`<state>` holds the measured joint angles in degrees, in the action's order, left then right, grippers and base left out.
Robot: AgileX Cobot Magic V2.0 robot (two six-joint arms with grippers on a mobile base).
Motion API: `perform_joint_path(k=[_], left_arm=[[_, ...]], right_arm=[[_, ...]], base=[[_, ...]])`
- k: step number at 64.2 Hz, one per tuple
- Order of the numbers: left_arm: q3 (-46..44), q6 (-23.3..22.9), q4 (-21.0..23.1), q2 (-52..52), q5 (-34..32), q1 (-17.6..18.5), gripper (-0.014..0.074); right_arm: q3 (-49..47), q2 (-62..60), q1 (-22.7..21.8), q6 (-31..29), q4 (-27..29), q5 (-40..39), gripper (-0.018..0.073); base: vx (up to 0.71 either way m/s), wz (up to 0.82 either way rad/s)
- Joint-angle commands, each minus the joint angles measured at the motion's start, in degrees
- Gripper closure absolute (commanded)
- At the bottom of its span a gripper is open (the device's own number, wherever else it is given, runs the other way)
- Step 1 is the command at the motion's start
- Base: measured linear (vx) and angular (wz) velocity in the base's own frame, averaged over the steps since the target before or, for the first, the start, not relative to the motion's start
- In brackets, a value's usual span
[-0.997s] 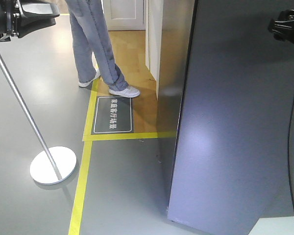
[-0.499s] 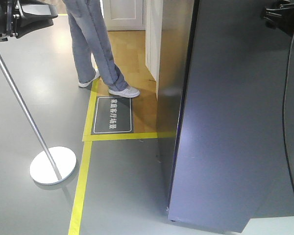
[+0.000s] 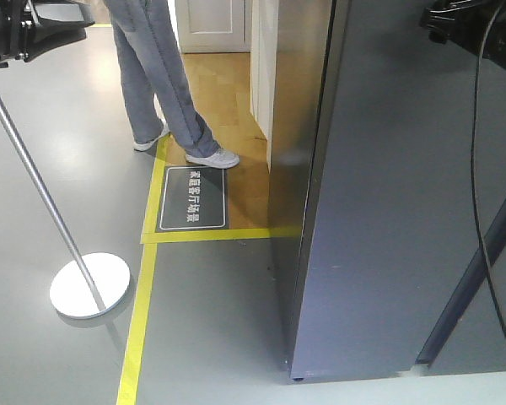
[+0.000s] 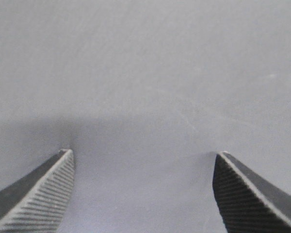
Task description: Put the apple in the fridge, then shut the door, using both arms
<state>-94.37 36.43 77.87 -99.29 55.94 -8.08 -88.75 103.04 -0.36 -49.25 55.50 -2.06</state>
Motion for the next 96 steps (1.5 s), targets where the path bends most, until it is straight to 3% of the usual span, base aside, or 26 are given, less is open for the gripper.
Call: perform_joint_path(k=[1,14,24,35,45,55,65,74,83,96], left_arm=[[-1.79,0.34,3.77,2.69,-2.44,-0.04,0.0351],[-1.79,0.34,3.89,2.69,-5.92,-0.04,0.0351],[-1.79,-0.24,4.33,2.81,-5.52,-0.04,0.0351],[-1.79,-0.26,4.36,3.81,-0.99,-0.04,0.0358],[-1.79,-0.26,4.31,5.48,2.57,-0.04,0.0445],[-1.79,-0.26,4.00,7.85,4.93,-0.04,0.0605],[-1.66,-0.26,-1.04,11.32,8.15,-0.04,0.0604],[2.09,-0.26,-4.84,16.47,5.95,-0.04,0.0604],[12.32,0.94,-5.60,23.79,-0.66,-0.04,0.0604],[36.09,5.37,-5.24,38.36,-10.51,-0.04,0.0603]], right_arm=[[-2.33,-1.53,0.29,-0.44,-0.95,0.41,-0.0013],[-2.33,-4.89,0.29,-0.57,-0.95,8.54,0.0006],[-2.33,-11.26,0.29,-0.62,-1.42,18.06,0.0104],[-2.33,-18.98,0.29,-0.62,-2.01,30.26,0.0334],[-2.33,-24.45,0.29,-0.56,-2.69,38.38,0.0578],[-2.33,-28.15,0.29,-0.56,-2.69,43.27,0.0568],[-1.73,-30.80,0.29,-0.62,-3.12,49.48,0.0565],[6.55,-35.99,0.29,-2.81,-2.91,46.65,0.0565],[21.04,-44.05,0.29,-5.79,0.32,40.86,0.0565],[42.84,-58.57,0.29,-11.05,1.62,38.88,0.0565]], base=[[0.00,0.00],[0.00,0.00],[0.00,0.00],[0.00,0.00],[0.00,0.00],[0.00,0.00],[0.00,0.00],[0.00,0.00],[0.00,0.00],[0.00,0.00]])
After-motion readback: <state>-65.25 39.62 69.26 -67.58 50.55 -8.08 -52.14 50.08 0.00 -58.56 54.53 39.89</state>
